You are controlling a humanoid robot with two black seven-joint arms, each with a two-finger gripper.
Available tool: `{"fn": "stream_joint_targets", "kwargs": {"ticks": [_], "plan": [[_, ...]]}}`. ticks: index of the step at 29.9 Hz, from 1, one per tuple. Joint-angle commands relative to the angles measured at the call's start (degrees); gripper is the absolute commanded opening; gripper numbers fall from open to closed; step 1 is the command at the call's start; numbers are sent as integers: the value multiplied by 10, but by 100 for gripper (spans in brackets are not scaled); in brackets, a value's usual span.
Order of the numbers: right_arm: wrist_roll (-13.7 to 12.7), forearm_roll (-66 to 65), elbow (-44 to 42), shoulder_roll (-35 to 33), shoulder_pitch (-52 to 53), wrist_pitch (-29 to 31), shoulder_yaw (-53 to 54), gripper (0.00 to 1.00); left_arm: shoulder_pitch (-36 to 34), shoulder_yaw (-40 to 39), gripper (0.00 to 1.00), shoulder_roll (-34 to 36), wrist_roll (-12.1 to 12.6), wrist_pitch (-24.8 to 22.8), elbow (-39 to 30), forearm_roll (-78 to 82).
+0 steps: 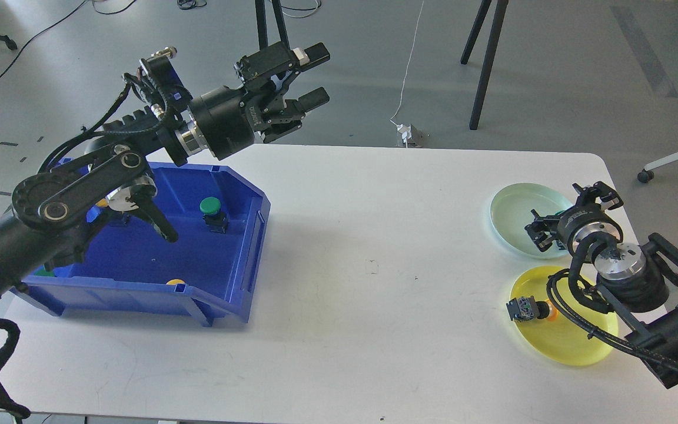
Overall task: Pass button and place on color plate
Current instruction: 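Carry the button with the right gripper and release it on the pale green plate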
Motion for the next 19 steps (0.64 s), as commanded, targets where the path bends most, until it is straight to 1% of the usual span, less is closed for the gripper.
{"fn": "stream_joint_targets", "kwargs": {"ticks": [1, 5, 6, 7, 9, 11, 13, 19], "plan": [[0, -73, 39, -44, 6, 86, -13, 93, 1, -27, 94, 10, 0, 0, 51, -86], [10, -123, 55, -95, 36, 202, -50, 94, 6, -31, 97, 48, 0, 0, 104, -169], [17, -124, 59, -114, 41, 239, -61, 94, 12, -31, 97, 56, 0, 0, 114, -178], [28, -124, 65, -129, 43, 272, -65, 94, 22, -31, 97, 62, 0, 0, 118, -181], [69, -124, 97, -158, 42, 334, -68, 94, 52, -40, 97, 68, 0, 0, 120, -186], [97, -124, 110, -169, 39, 355, -67, 94, 74, -57, 97, 66, 0, 0, 120, -193], [108, -124, 108, -166, 38, 356, -65, 96, 91, -77, 98, 64, 0, 0, 119, -195], [111, -123, 108, -150, 41, 359, -59, 96, 97, -92, 98, 61, 0, 0, 119, -195]]}}
